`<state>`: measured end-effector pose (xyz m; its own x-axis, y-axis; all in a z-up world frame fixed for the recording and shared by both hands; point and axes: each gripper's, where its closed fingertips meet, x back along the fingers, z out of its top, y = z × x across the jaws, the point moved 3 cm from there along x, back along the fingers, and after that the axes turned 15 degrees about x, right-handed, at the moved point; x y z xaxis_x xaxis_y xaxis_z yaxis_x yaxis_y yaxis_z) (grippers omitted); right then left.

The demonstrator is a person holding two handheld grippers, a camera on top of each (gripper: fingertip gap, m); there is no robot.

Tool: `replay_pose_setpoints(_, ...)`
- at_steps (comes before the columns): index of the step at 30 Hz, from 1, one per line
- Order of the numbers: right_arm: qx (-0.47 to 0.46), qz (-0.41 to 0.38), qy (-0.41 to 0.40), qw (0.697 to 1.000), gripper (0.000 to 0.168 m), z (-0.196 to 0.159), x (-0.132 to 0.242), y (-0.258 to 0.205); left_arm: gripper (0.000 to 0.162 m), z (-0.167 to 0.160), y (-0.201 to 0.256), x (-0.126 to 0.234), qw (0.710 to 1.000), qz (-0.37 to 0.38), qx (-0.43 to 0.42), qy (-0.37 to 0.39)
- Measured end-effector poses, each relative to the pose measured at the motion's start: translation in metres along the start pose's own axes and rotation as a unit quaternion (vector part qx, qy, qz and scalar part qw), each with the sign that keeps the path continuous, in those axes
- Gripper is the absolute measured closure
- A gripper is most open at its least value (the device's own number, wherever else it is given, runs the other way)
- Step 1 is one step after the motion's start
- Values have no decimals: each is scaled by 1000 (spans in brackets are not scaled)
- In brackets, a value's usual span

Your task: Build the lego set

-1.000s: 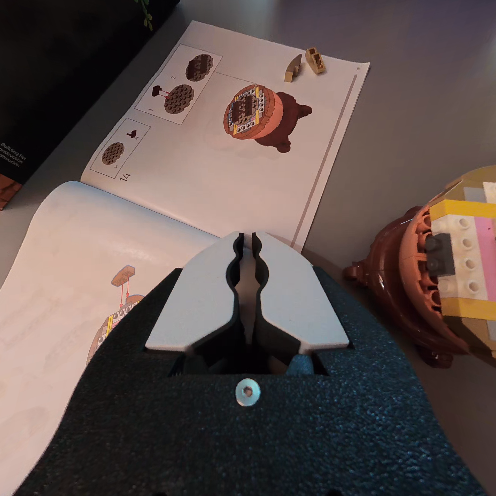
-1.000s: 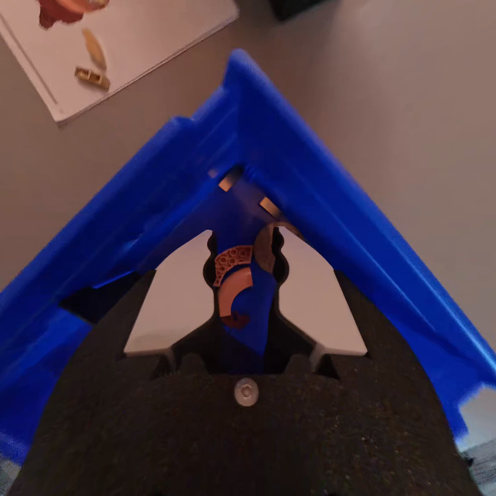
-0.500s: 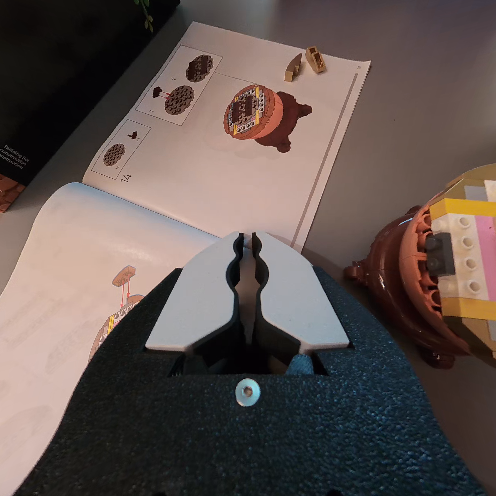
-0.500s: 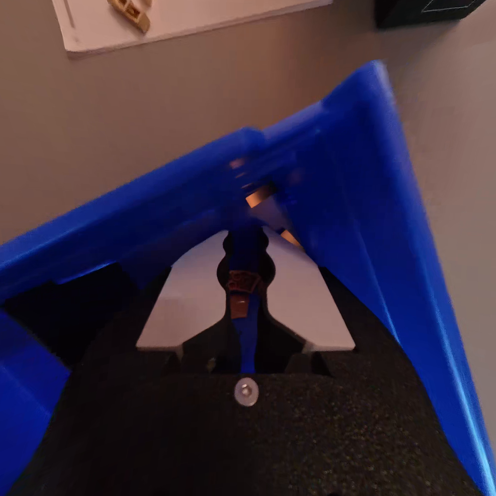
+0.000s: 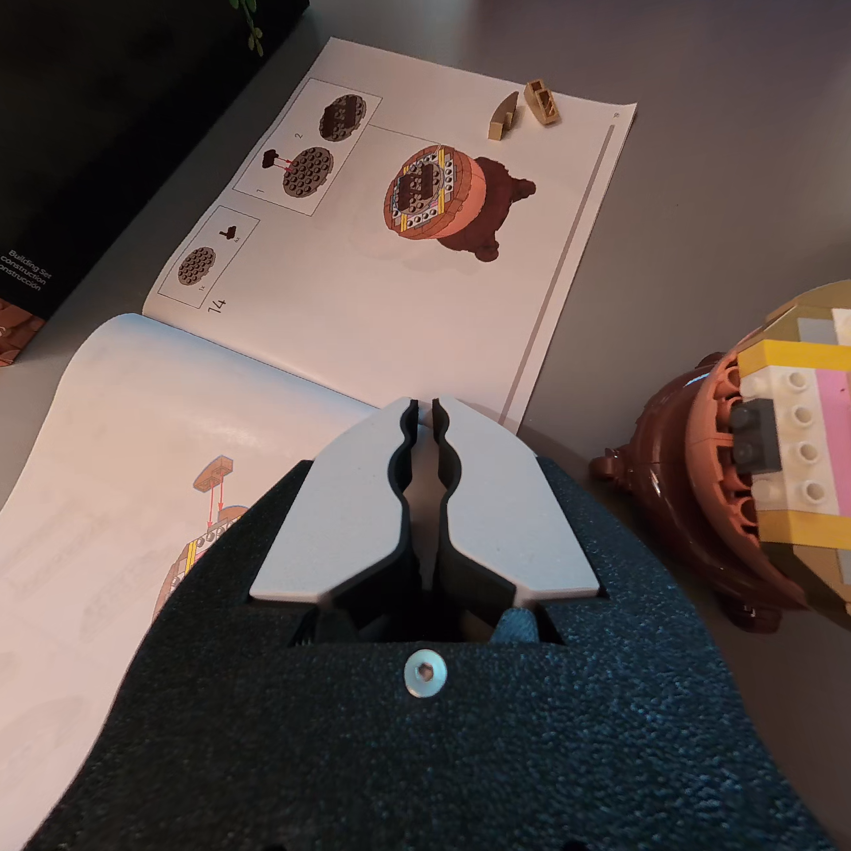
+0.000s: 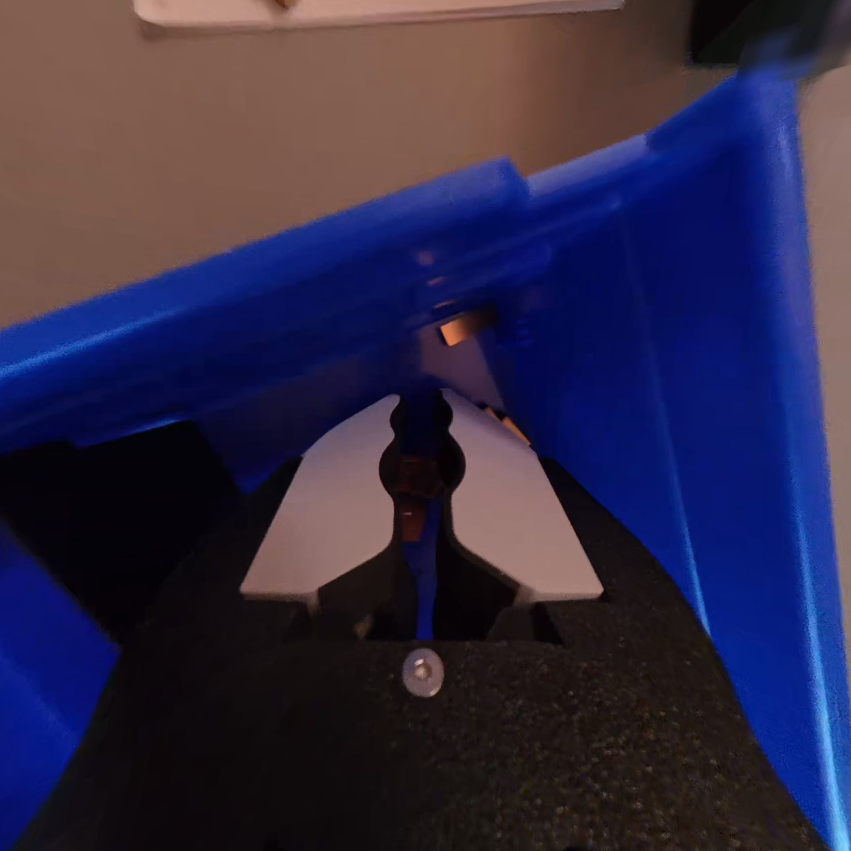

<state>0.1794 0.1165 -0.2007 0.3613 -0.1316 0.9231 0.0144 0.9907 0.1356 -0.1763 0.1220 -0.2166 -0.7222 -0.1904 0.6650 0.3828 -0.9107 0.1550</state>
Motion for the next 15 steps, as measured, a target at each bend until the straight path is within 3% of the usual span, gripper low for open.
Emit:
replay_pose_setpoints(5, 6, -61, 15, 998, 150, -6, 17, 14, 156, 0, 0, 0, 1000, -3, 3, -1)
replay_pose_setpoints(9, 54, -80, -43, 994, 147, -22, 11, 21, 156, 0, 0, 0, 1000, -2, 2, -1)
replay_pose_setpoints(12, -53, -25, -23, 998, 140, -17, 4, 16, 156, 0, 0, 0, 1000, 0, 0, 0)
replay_pose_setpoints(15, -203, -24, 29, 978, 138, -11, 10, 20, 156, 0, 0, 0, 1000, 2, 1, 0)
